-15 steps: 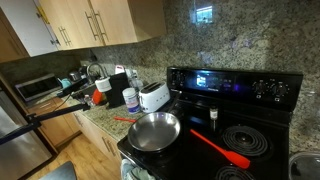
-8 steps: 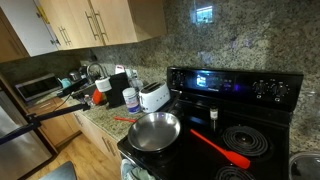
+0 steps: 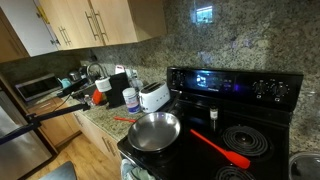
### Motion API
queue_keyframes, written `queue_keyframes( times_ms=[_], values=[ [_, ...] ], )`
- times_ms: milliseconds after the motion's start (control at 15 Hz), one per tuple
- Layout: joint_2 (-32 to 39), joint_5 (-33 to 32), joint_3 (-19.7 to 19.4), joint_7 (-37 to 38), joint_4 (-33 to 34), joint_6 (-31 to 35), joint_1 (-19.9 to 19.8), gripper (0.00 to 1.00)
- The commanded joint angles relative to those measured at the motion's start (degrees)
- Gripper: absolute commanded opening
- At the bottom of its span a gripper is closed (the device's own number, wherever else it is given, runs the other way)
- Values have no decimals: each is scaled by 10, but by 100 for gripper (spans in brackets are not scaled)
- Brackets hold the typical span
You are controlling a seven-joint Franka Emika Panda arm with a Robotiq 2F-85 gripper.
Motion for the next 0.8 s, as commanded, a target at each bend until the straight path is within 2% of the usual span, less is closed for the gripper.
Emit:
queue_keyframes(
  times_ms=[0,267,733],
  values=[
    [3,1,-1,0,7,-5,1,100],
    [12,9,-5,-7,12,-3,6,100],
    [101,38,-10,-75,79,-11,18,100]
  ],
)
